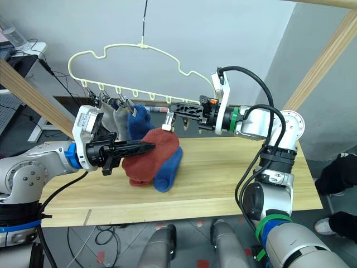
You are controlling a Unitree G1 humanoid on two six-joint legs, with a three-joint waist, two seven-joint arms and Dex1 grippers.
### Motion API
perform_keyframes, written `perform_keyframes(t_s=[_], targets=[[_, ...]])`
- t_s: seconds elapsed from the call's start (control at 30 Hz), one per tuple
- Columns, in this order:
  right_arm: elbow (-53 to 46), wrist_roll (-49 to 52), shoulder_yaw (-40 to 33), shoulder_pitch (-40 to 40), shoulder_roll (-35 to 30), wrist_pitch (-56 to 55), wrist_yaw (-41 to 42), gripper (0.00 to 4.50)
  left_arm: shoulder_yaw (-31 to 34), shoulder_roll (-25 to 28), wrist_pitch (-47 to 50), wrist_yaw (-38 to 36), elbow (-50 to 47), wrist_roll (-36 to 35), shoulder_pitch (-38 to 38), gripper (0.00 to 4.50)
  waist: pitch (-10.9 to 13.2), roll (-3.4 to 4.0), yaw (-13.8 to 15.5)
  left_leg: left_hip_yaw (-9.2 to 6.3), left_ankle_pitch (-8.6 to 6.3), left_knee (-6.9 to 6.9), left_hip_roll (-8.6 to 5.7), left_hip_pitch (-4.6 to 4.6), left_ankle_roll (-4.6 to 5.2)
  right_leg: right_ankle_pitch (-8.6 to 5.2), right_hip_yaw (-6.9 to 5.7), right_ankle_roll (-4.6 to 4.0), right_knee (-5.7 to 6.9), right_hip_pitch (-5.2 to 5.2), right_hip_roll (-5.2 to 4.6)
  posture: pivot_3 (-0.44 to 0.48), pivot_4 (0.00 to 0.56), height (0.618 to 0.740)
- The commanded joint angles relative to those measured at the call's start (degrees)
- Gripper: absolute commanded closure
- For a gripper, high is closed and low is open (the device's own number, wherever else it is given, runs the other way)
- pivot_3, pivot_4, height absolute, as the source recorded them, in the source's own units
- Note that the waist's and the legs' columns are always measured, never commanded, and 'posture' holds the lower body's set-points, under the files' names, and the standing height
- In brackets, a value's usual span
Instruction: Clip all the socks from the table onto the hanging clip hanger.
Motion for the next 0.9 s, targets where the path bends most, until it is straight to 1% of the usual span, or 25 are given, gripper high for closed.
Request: perform_keyframes(t_s=[0.03,0.4,0.5,0.57,0.7,0.77,0.8,0.83,0.9], targets=[[-2.61,1.38,1.47,0.25,0.21,0.16,0.81,4.36,0.99,-0.19,-0.42,-0.1,-0.02,-0.72,-1.98,4.49,0.0,0.0,0.04,-0.01,0.0,0.0,0.0,0.0,0.0,0.0,0.0,0.0,0.0,0.0,0.0,0.03,0.282,0.74],[-2.99,1.27,3.31,1.02,-0.75,-1.46,1.81,4.36,0.77,-0.26,-0.65,-0.58,0.44,-0.16,-2.57,4.49,0.0,0.0,-0.01,-0.01,0.0,0.0,0.0,-0.01,0.0,0.0,0.0,0.0,0.0,0.0,0.0,0.03,0.284,0.74],[-2.79,1.53,3.39,1.07,-0.87,-1.86,1.81,3.64,0.79,-0.29,-0.63,-0.51,0.34,-0.17,-2.53,4.5,0.0,0.0,0.01,-0.01,0.0,0.0,0.0,-0.01,0.0,0.0,-0.01,0.0,0.0,0.0,0.0,0.032,0.285,0.74],[-2.81,1.43,3.68,1.13,-0.94,-2.21,1.93,2.86,0.81,-0.31,-0.67,-0.42,0.33,-0.11,-2.55,4.5,0.0,0.0,0.01,-0.01,0.0,0.01,0.0,-0.01,0.0,0.0,-0.01,0.0,0.01,0.0,0.0,0.033,0.285,0.74],[-3.59,0.82,4.49,1.64,-1.45,-3.14,1.64,1.51,0.6,-0.64,-1.37,0.04,0.39,0.67,-2.69,4.5,0.0,0.0,0.04,-0.03,0.0,0.02,0.0,-0.01,0.0,0.0,-0.02,0.0,0.03,0.0,0.0,0.033,0.285,0.74],[-6.08,-0.11,5.02,3.24,-2.18,-4.06,0.53,0.82,0.32,-1.19,-2.69,1.02,0.61,2.28,-2.74,4.5,0.0,0.0,0.1,-0.02,0.0,0.03,0.0,-0.01,0.0,0.0,-0.01,0.0,0.04,0.0,0.0,0.032,0.286,0.74],[-7.29,-0.44,5.42,4.03,-2.58,-4.5,0.28,0.4,0.18,-1.39,-3.31,1.41,0.76,2.99,-2.74,4.5,0.0,0.0,0.11,-0.03,0.0,0.04,-0.01,-0.01,0.0,0.0,-0.01,0.0,0.03,0.01,-0.01,0.032,0.286,0.74],[-9.45,-1.14,6.24,5.34,-3.24,-5.5,0.1,0.1,0.06,-1.73,-4.43,1.94,1.18,4.1,-2.78,4.5,0.0,0.0,0.13,-0.03,0.0,0.04,-0.01,-0.01,0.0,0.0,-0.01,0.0,0.03,0.02,-0.01,0.031,0.287,0.74],[-11.78,-1.69,7.31,6.85,-3.95,-6.87,-0.09,0.1,-0.03,-2.15,-5.67,2.36,1.68,5.29,-2.82,4.5,0.0,0.0,0.23,-0.03,0.0,0.03,-0.02,-0.01,0.0,0.0,-0.02,0.0,0.02,0.02,-0.01,0.031,0.287,0.74]])
